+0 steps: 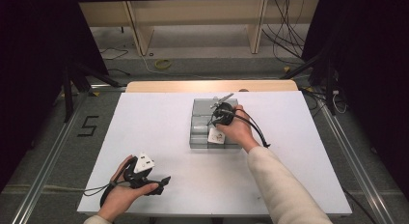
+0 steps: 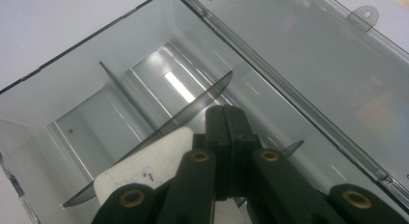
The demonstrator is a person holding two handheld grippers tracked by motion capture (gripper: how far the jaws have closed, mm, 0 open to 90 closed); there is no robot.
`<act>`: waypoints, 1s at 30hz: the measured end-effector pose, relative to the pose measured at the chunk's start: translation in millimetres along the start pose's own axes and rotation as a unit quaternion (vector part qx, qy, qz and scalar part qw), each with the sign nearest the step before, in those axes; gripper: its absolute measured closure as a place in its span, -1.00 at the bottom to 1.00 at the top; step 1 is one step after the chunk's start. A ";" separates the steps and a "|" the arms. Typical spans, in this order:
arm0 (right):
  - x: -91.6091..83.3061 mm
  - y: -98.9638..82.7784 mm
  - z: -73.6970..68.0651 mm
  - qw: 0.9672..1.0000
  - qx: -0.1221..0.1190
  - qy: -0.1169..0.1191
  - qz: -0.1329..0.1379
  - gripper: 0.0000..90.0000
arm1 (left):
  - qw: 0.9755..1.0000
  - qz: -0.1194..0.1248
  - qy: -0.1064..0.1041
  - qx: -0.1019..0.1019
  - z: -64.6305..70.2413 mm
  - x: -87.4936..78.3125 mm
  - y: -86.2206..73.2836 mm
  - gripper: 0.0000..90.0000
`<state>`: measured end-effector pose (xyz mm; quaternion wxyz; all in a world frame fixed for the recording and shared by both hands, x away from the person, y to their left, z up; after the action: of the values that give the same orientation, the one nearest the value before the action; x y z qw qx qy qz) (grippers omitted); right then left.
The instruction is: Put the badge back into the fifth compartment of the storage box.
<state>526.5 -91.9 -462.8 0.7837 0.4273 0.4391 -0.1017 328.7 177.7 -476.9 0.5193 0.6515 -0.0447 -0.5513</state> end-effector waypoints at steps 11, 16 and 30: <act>2.8 -0.4 -2.9 1.000 -0.002 0.002 -0.004 1.00 | 1.000 0.002 0.001 -0.002 0.2 0.1 0.1 -0.63; 3.3 -0.4 -3.9 1.000 -0.003 0.004 -0.006 1.00 | 1.000 0.001 0.000 -0.001 0.1 0.2 0.1 -0.63; 3.7 -3.1 -7.2 1.000 -0.005 0.009 -0.007 1.00 | 1.000 0.001 0.000 -0.001 0.3 0.1 0.2 -0.63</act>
<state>522.7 -87.5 -469.2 0.7813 0.4210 0.4494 -0.1016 328.6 177.4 -476.8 0.5206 0.6508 -0.0445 -0.5508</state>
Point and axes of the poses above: each handheld gripper's, and its own axes: x roughly forward along the jaws, y roughly out of its top, z roughly to its right, the point moved 2 cm from there along x, roughly forward along the jaws, and after that the axes turned 15 degrees about -y, right-handed, at the moved point
